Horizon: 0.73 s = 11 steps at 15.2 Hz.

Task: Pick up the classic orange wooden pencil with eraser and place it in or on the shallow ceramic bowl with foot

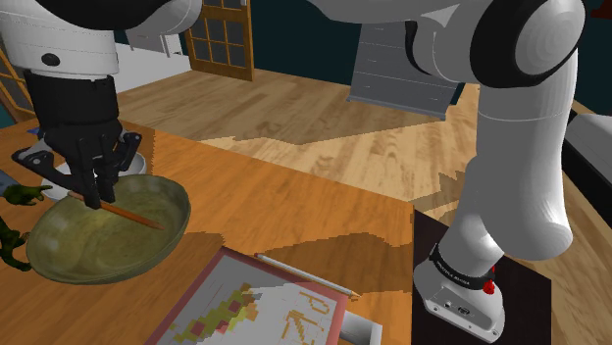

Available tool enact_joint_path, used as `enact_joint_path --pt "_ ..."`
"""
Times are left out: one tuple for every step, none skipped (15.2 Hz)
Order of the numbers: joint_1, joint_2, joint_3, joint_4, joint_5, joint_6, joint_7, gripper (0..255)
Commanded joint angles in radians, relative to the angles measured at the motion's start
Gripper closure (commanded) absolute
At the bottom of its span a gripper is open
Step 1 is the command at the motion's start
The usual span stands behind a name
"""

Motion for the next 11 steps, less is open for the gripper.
enact_joint_path --pt "0.0 0.0 0.0 -0.001 0.0 0.001 0.0 255" --pt "0.0 0.0 0.0 -0.001 0.0 0.001 0.0 255" --pt "0.0 0.0 0.0 -0.001 0.0 0.001 0.0 255" --pt "0.0 0.0 0.0 -0.001 0.0 0.001 0.0 0" --pt "0.0 0.0 0.0 -0.001 0.0 0.001 0.0 0" --pt "0.0 0.0 0.0 -0.001 0.0 0.001 0.0 0" --pt "0.0 0.0 0.0 -0.001 0.0 0.001 0.0 0" --pt "0.0 0.0 0.0 -0.001 0.0 0.001 0.0 0" --pt "0.0 0.0 0.0 -0.001 0.0 0.001 0.0 0" --pt "-0.001 -0.002 0.0 0.031 0.0 -0.032 0.0 0" --pt "-0.002 -0.001 0.0 0.065 0.0 -0.066 0.001 0"
